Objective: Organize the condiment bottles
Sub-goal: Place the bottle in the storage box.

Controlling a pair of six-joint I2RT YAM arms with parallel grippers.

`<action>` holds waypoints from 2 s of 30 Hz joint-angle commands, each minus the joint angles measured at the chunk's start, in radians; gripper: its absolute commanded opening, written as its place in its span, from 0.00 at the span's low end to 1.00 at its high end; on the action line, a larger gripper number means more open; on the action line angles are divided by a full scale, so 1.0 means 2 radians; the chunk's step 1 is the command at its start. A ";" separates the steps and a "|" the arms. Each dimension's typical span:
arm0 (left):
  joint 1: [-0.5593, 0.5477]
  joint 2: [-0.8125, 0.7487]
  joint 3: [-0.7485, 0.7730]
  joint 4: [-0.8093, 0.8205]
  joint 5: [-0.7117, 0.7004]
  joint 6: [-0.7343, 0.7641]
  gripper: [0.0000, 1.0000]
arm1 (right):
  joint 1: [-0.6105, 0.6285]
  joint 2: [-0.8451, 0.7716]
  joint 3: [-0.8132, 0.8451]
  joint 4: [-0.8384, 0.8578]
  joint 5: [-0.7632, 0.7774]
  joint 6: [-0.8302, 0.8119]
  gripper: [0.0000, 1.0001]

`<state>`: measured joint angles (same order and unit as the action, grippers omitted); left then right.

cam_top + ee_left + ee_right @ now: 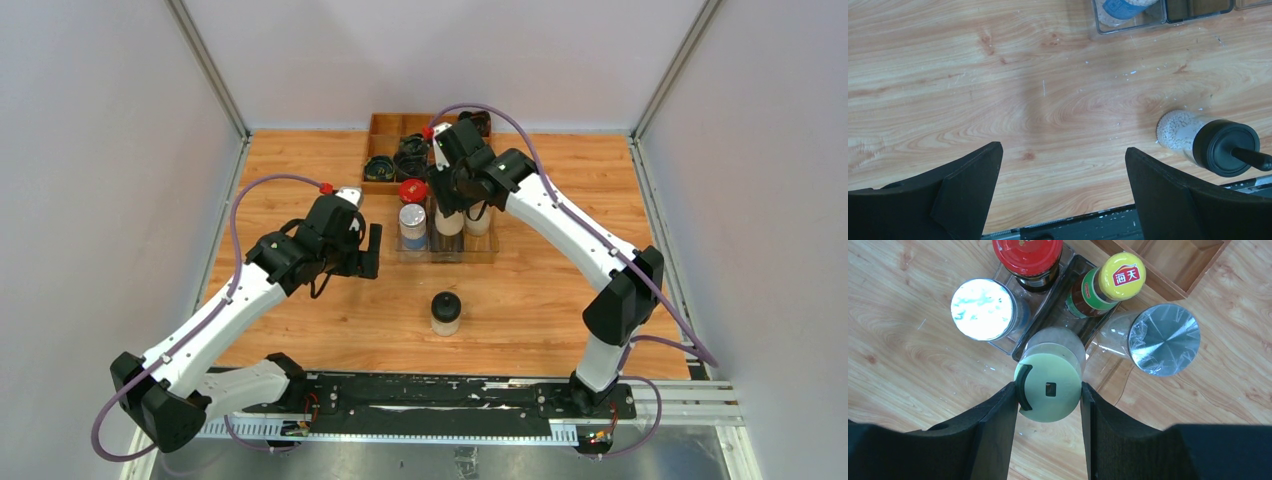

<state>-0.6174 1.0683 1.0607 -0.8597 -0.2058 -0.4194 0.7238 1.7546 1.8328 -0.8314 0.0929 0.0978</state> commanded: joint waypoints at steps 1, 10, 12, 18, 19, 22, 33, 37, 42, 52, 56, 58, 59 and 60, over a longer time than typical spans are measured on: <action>0.003 -0.008 -0.008 0.006 0.002 0.002 1.00 | 0.003 -0.013 -0.029 0.026 0.012 -0.007 0.42; 0.002 -0.006 -0.008 0.006 0.001 0.005 1.00 | 0.003 -0.020 -0.068 0.053 0.006 -0.002 0.42; 0.003 -0.006 -0.008 0.006 0.002 0.005 1.00 | 0.003 -0.020 -0.071 0.055 0.007 -0.002 0.42; 0.003 -0.006 -0.008 0.006 0.001 0.006 1.00 | 0.002 -0.017 -0.079 0.067 0.005 -0.002 0.42; 0.003 -0.005 -0.008 0.006 0.001 0.007 1.00 | 0.002 -0.016 -0.081 0.071 0.004 -0.002 0.42; 0.003 -0.003 -0.008 0.006 0.001 0.008 1.00 | 0.003 -0.016 -0.087 0.079 0.003 -0.002 0.42; 0.003 0.004 -0.007 0.006 -0.001 0.012 1.00 | 0.003 -0.013 -0.112 0.111 -0.002 -0.004 0.42; 0.003 0.007 -0.008 0.006 -0.002 0.012 1.00 | 0.003 -0.008 -0.114 0.117 -0.003 -0.004 0.42; 0.003 0.009 -0.008 0.006 -0.004 0.013 1.00 | 0.002 -0.001 -0.121 0.126 -0.006 -0.003 0.42; 0.004 0.015 -0.013 0.006 -0.006 0.015 1.00 | 0.001 0.010 -0.136 0.142 -0.010 -0.001 0.42; 0.004 0.017 -0.013 0.007 -0.007 0.016 1.00 | -0.001 0.011 -0.142 0.147 -0.013 0.001 0.42; 0.005 0.017 -0.013 0.007 -0.007 0.016 1.00 | -0.002 0.012 -0.145 0.150 -0.015 0.002 0.42; 0.004 0.017 -0.013 0.007 -0.007 0.016 1.00 | -0.002 0.013 -0.147 0.153 -0.016 0.002 0.42; 0.005 0.017 -0.014 0.007 -0.007 0.016 1.00 | -0.003 0.013 -0.150 0.155 -0.015 0.003 0.42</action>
<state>-0.6167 1.0977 1.0470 -0.8600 -0.2119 -0.4000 0.7238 1.7721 1.5539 -0.5537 0.0715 0.0967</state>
